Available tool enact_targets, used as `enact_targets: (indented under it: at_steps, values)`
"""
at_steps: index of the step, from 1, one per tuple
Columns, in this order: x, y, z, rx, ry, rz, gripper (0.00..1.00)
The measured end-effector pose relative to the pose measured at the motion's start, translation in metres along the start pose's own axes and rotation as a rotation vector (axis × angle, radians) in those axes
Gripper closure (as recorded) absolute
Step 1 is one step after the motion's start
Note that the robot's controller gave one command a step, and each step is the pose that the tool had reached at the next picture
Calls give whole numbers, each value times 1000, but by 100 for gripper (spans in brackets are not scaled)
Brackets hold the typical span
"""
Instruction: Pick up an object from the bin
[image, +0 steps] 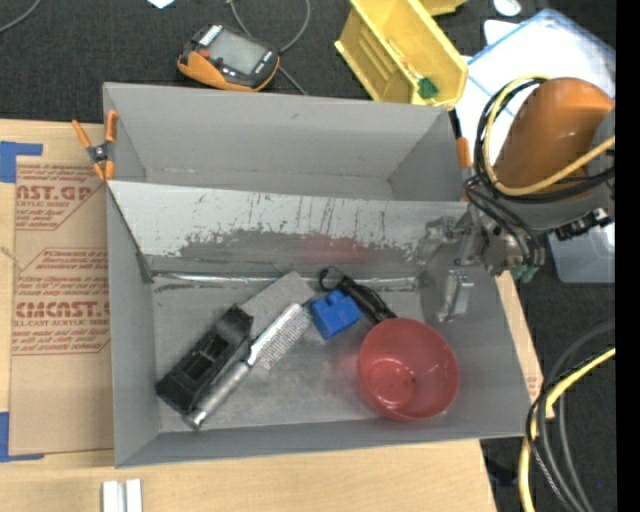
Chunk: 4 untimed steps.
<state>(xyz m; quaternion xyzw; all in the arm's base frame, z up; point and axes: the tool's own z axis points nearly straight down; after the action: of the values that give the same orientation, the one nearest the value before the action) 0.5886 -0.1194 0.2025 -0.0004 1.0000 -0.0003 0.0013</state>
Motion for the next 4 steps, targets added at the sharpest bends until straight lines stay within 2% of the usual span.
enact_targets:
  at_steps: [1,2,3,4]
  values:
    - [0,0,0,0,0,0,0]
    - [30,7,53,-1,5,-15,0]
    - [34,8,48,2,-8,-45,0]
    - [35,28,73,-2,0,-34,0]
